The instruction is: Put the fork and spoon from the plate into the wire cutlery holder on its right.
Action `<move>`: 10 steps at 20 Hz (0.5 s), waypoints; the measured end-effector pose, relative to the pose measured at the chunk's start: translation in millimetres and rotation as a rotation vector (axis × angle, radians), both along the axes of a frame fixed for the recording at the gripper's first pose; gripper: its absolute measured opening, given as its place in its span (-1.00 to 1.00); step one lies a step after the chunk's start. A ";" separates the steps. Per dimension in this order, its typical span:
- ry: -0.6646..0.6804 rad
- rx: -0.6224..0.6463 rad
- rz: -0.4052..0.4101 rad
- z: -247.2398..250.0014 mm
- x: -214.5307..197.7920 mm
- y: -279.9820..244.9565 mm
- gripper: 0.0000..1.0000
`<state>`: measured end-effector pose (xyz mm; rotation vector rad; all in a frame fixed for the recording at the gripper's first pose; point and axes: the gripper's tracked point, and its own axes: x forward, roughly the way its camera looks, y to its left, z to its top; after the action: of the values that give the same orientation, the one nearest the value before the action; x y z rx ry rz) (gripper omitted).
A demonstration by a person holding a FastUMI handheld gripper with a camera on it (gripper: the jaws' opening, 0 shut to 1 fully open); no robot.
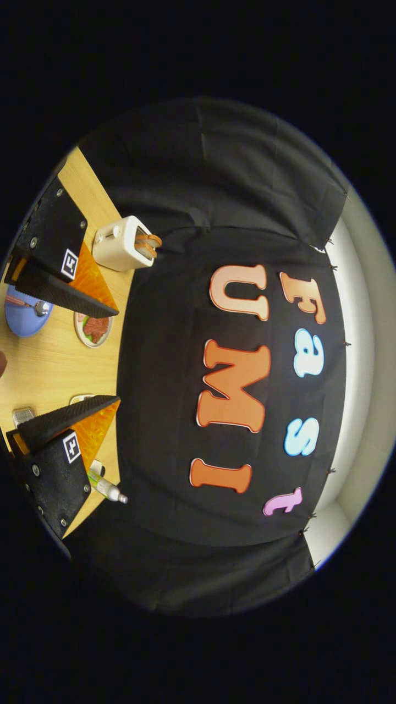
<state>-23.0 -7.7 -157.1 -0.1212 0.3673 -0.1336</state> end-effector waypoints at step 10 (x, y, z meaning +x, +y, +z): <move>0.326 0.079 0.009 -149.6 -64.5 40.7 0.71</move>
<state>-87.5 33.0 -306.7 -0.0661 0.6966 -0.0899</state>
